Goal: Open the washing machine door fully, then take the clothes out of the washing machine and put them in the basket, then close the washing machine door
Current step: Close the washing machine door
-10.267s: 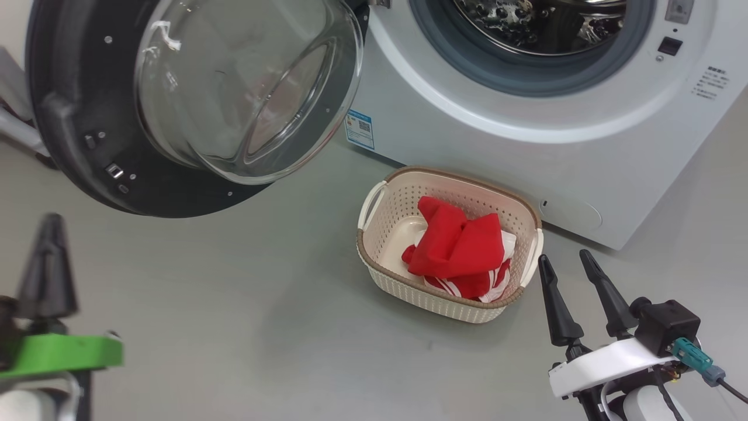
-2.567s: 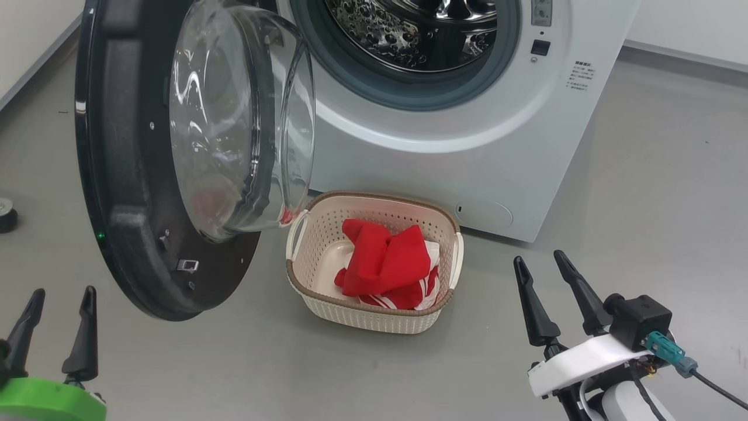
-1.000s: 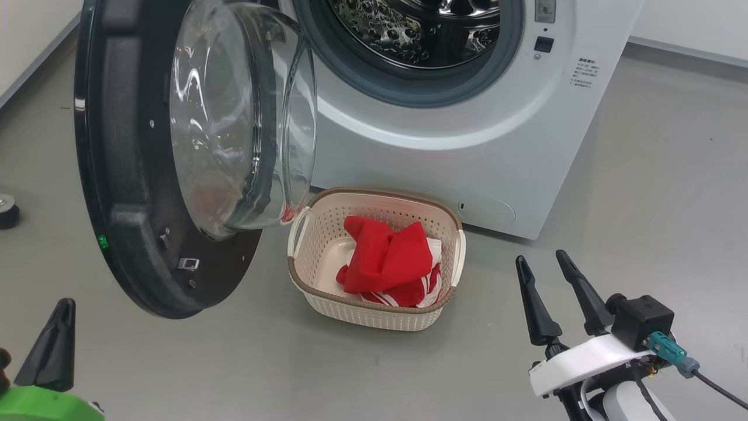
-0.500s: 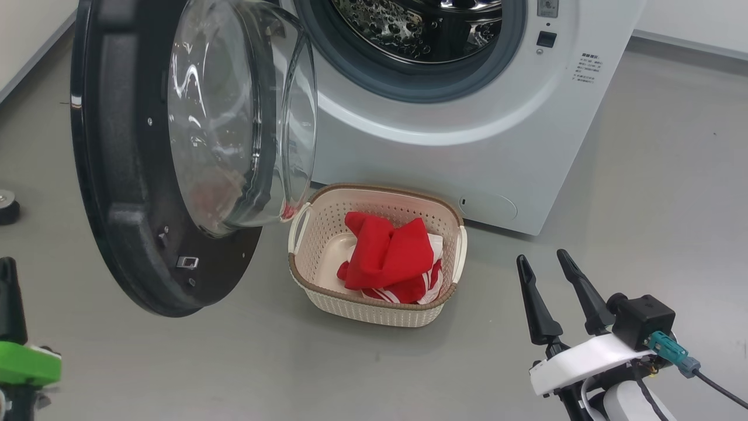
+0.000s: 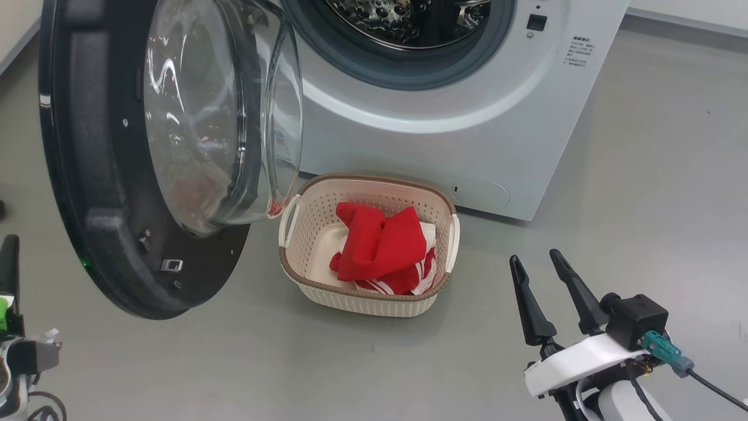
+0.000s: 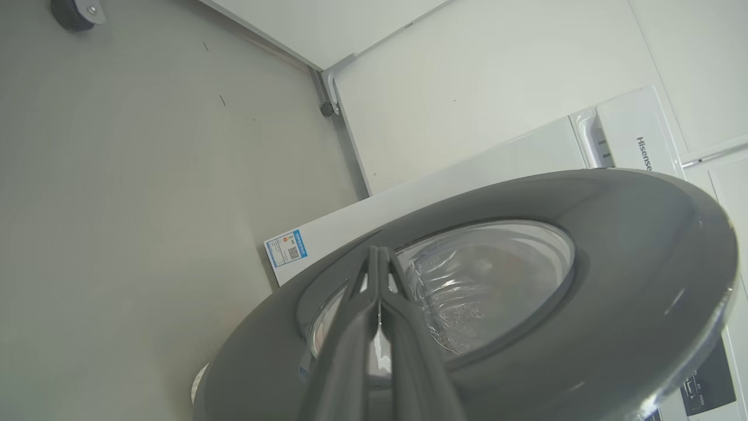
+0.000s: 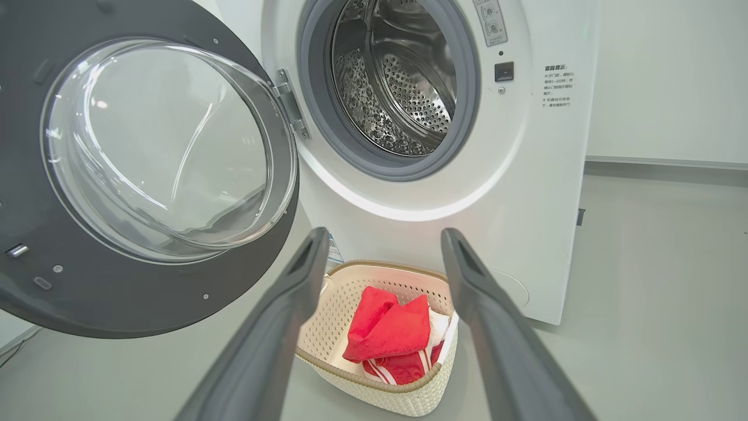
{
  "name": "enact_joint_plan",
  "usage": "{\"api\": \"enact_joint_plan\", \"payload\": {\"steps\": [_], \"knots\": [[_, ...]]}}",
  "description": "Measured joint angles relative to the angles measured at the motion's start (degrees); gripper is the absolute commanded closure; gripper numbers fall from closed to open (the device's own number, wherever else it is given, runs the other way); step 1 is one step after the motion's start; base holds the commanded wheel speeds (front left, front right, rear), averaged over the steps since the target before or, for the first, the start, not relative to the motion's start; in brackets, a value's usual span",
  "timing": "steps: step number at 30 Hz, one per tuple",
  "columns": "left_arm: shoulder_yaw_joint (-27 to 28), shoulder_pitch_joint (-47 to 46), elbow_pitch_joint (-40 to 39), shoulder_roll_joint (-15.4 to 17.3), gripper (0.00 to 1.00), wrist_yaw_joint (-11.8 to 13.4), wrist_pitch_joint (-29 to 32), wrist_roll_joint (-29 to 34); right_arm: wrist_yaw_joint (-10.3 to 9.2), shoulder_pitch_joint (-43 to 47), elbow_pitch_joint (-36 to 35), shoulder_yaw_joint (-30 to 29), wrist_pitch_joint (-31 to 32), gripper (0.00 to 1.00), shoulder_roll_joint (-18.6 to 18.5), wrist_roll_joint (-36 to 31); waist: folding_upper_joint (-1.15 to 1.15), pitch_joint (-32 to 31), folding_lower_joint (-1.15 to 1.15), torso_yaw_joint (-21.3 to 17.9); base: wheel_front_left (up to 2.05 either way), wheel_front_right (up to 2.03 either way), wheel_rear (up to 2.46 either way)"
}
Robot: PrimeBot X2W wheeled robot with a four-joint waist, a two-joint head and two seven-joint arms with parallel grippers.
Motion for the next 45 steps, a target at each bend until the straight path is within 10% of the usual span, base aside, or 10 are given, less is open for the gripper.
{"api": "enact_joint_plan", "payload": {"steps": [10,45], "knots": [[1.1,-2.0,0.6,-1.3,1.00,7.1,11.8,-10.4,0.01,0.0,0.1,-0.4,0.0,0.00,0.0,0.0,0.00,0.2,0.00,-1.0,0.00,0.00,0.00],[0.2,0.0,-2.8,-2.4,1.00,8.7,26.8,-20.9,0.02,0.0,1.2,0.7,0.0,0.00,0.4,0.0,0.00,-1.9,0.00,-4.4,0.00,0.00,0.00]]}}
